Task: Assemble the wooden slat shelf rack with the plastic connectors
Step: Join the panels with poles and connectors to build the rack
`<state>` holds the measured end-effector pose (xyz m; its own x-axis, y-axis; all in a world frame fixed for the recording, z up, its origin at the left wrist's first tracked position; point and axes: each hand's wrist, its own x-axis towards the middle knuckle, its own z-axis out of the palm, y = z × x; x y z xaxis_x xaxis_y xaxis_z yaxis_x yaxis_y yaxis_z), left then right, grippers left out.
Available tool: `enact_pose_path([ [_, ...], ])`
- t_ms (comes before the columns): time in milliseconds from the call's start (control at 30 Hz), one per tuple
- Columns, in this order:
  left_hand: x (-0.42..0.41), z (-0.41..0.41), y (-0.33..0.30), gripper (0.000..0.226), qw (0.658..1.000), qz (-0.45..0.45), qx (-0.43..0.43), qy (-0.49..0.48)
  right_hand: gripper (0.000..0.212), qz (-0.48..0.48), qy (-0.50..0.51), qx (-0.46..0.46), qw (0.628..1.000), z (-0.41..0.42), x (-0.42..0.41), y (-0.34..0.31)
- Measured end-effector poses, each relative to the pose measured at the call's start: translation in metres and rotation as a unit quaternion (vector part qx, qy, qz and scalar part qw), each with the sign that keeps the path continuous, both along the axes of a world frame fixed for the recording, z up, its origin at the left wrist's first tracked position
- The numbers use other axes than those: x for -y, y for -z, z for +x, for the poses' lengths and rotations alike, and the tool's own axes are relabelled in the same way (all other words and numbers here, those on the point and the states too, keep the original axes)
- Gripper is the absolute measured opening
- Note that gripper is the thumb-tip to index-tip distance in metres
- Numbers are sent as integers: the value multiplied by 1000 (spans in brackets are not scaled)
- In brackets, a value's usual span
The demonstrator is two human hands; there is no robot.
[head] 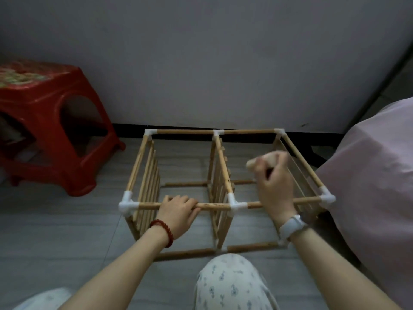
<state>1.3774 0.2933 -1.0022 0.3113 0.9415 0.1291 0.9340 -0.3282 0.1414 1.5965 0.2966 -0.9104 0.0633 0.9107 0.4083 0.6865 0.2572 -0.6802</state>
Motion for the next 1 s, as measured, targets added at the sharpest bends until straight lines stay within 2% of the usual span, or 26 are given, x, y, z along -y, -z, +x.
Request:
enact_pose_path([
  [67, 2, -17, 3, 45, 1000, 27, 0, -8, 28, -178, -47, 185, 965, -6, 12, 40],
  [100, 3, -25, 3, 49, 1000, 21, -8, -7, 26, -195, -72, 249, 946, -6, 11, 42],
  [133, 3, -29, 0, 47, 1000, 4, -20, -9, 24, -173, -88, 274, 942, -4, 2, 33],
  [200, 3, -36, -4, 36, 998, -39, -31, -25, 24, -87, -82, 216, 969, -7, -10, -6],
  [267, 2, -39, -9, 33, 998, -57, -24, -29, 25, 47, -54, 79, 994, -11, -12, -24],
  [300, 3, -41, -10, 33, 997, -60, -25, -31, 24, 80, -46, 29, 995, -11, -8, -16],
  [333, 2, -45, -15, 34, 996, -68, -31, -36, 22, 48, -42, 29, 998, -14, 1, -1],
  [367, 1, -50, -19, 34, 995, -80, -45, -41, 20, -45, -46, 66, 996, -19, 14, 17],
  [433, 1, -61, -25, 36, 991, -95, -83, -48, 19, -179, -78, 236, 952, -21, 24, 43],
  [500, 2, -73, -31, 39, 988, -97, -104, -54, 20, -162, -103, 299, 935, -22, 6, 26],
  [533, 4, -79, -32, 40, 986, -107, -110, -60, 21, -140, -100, 269, 948, -24, -2, 8],
  [600, 5, -88, -33, 41, 984, -120, -109, -70, 23, -19, -69, 148, 986, -31, -8, -23],
  [633, 6, -93, -33, 42, 983, -127, -104, -81, 23, 41, -43, 74, 995, -32, -9, -23],
  [667, 7, -96, -33, 44, 982, -133, -97, -94, 22, 55, -25, 40, 997, -31, -5, -14],
  [733, 12, -103, -33, 52, 979, -148, -83, -112, 19, -81, -22, 91, 992, -32, 19, 23],
  [767, 14, -106, -33, 55, 978, -154, -78, -119, 19, -164, -35, 158, 973, -31, 29, 43],
  [800, 17, -109, -32, 58, 976, -159, -76, -127, 19, -202, -52, 231, 950, -28, 34, 52],
  [867, 19, -117, -32, 60, 974, -159, -64, -149, 22, -170, -66, 313, 932, -25, 21, 41],
  [933, 21, -120, -32, 60, 973, -163, -47, -157, 22, -87, -63, 247, 963, -30, 10, 8],
  [1000, 22, -121, -30, 59, 973, -159, -28, -163, 22, 31, -49, 129, 990, -37, 5, -10],
])
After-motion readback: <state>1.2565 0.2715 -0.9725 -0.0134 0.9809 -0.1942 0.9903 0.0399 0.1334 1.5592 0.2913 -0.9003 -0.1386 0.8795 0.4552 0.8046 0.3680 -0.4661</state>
